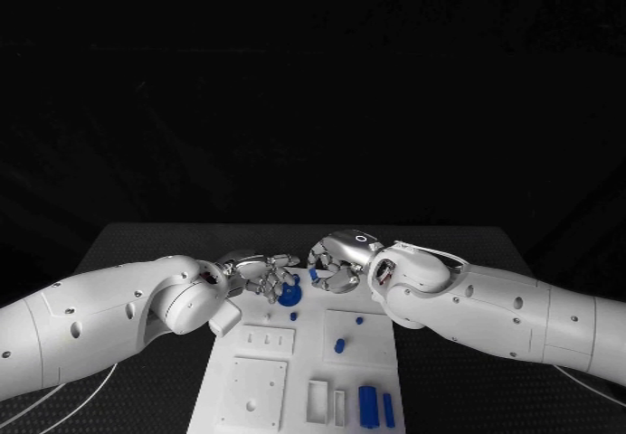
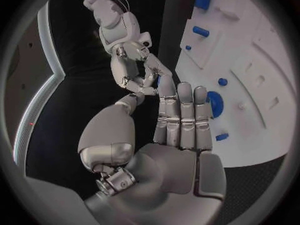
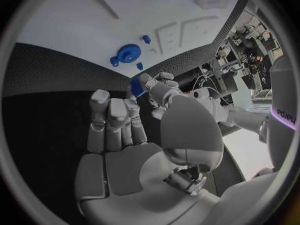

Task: Assemble the parts on the task board

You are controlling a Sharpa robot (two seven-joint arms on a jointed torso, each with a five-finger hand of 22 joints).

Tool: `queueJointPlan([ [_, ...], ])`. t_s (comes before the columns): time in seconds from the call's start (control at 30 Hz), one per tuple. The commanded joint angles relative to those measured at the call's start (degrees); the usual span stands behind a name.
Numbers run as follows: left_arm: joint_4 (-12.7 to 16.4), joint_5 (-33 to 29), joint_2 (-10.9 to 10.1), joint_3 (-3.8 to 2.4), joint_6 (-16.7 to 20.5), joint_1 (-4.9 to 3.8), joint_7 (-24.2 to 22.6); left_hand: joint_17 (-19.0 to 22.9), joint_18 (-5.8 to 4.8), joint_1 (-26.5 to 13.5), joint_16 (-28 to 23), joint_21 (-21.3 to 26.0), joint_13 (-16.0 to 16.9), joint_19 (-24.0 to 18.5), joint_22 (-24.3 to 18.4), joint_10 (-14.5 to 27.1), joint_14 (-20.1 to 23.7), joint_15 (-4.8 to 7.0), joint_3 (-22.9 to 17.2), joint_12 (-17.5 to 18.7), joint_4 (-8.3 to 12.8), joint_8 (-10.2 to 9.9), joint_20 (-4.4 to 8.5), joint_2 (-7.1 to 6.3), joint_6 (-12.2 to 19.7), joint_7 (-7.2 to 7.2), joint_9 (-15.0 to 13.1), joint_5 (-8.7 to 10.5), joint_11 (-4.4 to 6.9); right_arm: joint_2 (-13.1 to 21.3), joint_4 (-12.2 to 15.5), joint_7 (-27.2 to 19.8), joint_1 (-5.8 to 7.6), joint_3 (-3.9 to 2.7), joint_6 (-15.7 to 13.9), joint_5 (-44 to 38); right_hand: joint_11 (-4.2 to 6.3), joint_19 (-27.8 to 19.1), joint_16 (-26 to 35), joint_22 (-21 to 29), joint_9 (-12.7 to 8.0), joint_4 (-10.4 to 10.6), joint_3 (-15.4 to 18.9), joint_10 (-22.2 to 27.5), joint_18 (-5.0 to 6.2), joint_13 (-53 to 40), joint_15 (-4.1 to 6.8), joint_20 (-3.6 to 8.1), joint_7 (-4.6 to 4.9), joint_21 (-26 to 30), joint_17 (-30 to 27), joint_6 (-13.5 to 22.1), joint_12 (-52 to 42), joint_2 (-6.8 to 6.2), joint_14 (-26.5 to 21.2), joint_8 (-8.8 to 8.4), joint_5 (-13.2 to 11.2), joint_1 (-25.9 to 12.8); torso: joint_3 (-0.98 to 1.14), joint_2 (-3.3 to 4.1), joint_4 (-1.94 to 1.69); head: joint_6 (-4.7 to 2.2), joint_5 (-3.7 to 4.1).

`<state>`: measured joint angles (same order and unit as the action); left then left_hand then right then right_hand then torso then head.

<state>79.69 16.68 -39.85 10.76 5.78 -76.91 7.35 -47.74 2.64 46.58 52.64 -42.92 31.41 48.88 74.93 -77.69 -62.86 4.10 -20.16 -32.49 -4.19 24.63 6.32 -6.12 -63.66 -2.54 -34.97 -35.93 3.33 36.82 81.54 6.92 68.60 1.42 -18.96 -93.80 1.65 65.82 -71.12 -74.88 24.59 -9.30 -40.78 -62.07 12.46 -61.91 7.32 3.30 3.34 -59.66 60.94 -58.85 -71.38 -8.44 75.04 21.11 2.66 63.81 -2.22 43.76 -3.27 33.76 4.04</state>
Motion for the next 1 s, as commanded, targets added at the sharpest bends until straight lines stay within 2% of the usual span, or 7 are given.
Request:
queueJointPlan([
  [0.03, 0.39, 2.19, 0.28, 0.16, -3.31, -0.15, 0.51, 0.96, -0.97, -4.82, 1.57, -1.42, 2.78, -1.22, 1.00, 2.56, 0.90, 0.16, -2.32, -3.66, 8.11, 0.17, 3.47, 1.87, 0.47, 0.28, -1.77, -4.63, 0.09, -0.56, 0.00, 1.35, 0.12, -0.01, 1.13, -1.80, 0.10, 0.41, 0.05, 0.00, 0.41, 0.15, -0.49, -0.50, 2.54, -0.07, 0.29, -0.12, 1.15, -0.27, 0.05, -2.39, -0.25, -0.33, 0.30, 0.84, 0.14, 0.03, -0.02, 0.05, 0.01, 0.02, 0.06],
  [0.07, 0.46, 2.47, 0.37, 0.21, -3.16, -0.18, 0.54, 1.74, -1.07, -7.80, 2.09, -1.89, 3.02, -1.23, 0.77, 2.97, 1.14, 0.17, -4.86, -4.35, 11.42, -0.32, 3.68, 2.14, 0.60, 0.29, -2.33, -4.77, 0.11, -0.68, 0.04, 1.34, 0.13, -0.01, 1.20, -1.80, 0.09, 0.42, 0.05, 0.00, 0.41, 0.16, -0.56, -0.52, 2.54, -0.08, 0.29, -0.12, 1.16, -0.27, 0.05, -2.40, -0.25, -0.36, 0.30, 0.84, 0.14, 0.03, -0.03, 0.04, 0.02, 0.04, 0.06],
  [0.13, 0.49, 2.44, 0.49, 0.32, -3.32, -0.25, 0.55, 2.13, -1.26, -9.18, 2.76, -2.21, 3.11, -1.23, 0.64, 2.91, 1.02, 0.30, -6.41, -4.89, 13.79, 0.06, 3.62, 2.17, -0.40, 0.43, -3.13, -4.90, 0.20, -0.87, 0.10, 1.35, 0.15, -0.01, 1.24, -1.80, 0.09, 0.43, 0.06, 0.01, 0.41, 0.18, -0.69, -0.53, 2.54, -0.10, 0.29, -0.13, 1.16, -0.27, 0.05, -2.40, -0.25, -0.41, 0.31, 0.85, 0.14, 0.04, -0.01, 0.03, 0.03, 0.05, 0.00],
  [0.23, 0.64, 2.30, 0.59, 0.39, -2.49, -0.27, 0.85, 2.55, -1.37, -10.99, 3.31, -2.37, 3.05, -1.38, 0.43, 2.84, 1.09, 0.32, -7.42, -5.27, 14.98, 0.25, 3.63, 1.68, -0.98, 0.63, -3.99, -4.10, 0.28, -1.25, 0.23, 1.31, 0.17, 0.00, 1.51, -1.80, 0.09, 0.45, 0.05, 0.02, 0.42, 0.21, -0.84, -0.56, 2.54, -0.13, 0.29, -0.14, 1.16, -0.28, 0.04, -2.41, -0.25, -0.48, 0.32, 0.86, 0.14, 0.05, -0.02, 0.05, 0.04, 0.12, -0.15],
  [0.4, 0.72, 2.16, 0.72, 0.39, -1.47, -0.31, 0.75, 3.29, -1.40, -12.60, 3.84, -2.59, 2.77, -1.50, 0.12, 2.95, 1.34, 0.36, -8.79, -5.51, 14.59, -0.15, 3.71, -0.30, -0.99, 0.63, -4.83, 0.94, 0.27, -1.56, 0.57, 1.38, 0.17, 0.02, 1.82, -1.83, 0.09, 0.47, 0.05, 0.02, 0.43, 0.23, -0.97, -0.66, 2.54, -0.22, 0.29, -0.14, 1.16, -0.29, 0.04, -2.42, -0.30, -0.52, 0.33, 0.87, 0.14, 0.05, -0.06, 0.06, 0.10, 0.23, 0.01],
  [0.67, 0.35, 4.06, 1.19, 0.40, -0.21, -0.35, 2.07, 4.12, -1.45, -12.17, 3.81, -2.65, 2.23, -1.89, -0.15, 3.55, 1.89, 0.20, -9.97, -5.18, 14.40, -0.95, 3.59, -1.74, -0.43, 0.35, -5.23, 3.27, 0.04, -1.71, 0.85, 1.45, 0.17, 0.03, 1.80, -1.99, 0.09, 0.50, 0.04, 0.03, 0.44, 0.27, -1.14, -0.77, 2.54, -0.34, 0.29, -0.15, 1.16, -0.30, 0.04, -2.44, -0.36, -0.60, 0.35, 0.89, 0.14, 0.04, 0.01, 0.05, 0.01, 0.41, 0.11],
  [1.0, 0.07, 7.37, 1.40, 0.43, 0.08, -0.35, 3.36, 4.86, -1.44, -11.28, 3.75, -2.64, 1.73, -2.23, -0.41, 3.77, 2.16, -0.04, -10.63, -4.89, 13.85, -1.57, 3.37, -2.31, -0.24, 0.16, -5.49, 6.14, -0.14, -1.81, 1.68, 1.43, 0.17, 0.04, 1.94, -2.07, 0.10, 0.52, 0.04, 0.04, 0.46, 0.32, -1.42, -0.87, 2.54, -0.44, 0.30, -0.16, 1.15, -0.31, 0.04, -2.47, -0.40, -0.74, 0.36, 0.91, 0.14, 0.04, 0.04, 0.05, 0.06, 0.58, -0.04],
])
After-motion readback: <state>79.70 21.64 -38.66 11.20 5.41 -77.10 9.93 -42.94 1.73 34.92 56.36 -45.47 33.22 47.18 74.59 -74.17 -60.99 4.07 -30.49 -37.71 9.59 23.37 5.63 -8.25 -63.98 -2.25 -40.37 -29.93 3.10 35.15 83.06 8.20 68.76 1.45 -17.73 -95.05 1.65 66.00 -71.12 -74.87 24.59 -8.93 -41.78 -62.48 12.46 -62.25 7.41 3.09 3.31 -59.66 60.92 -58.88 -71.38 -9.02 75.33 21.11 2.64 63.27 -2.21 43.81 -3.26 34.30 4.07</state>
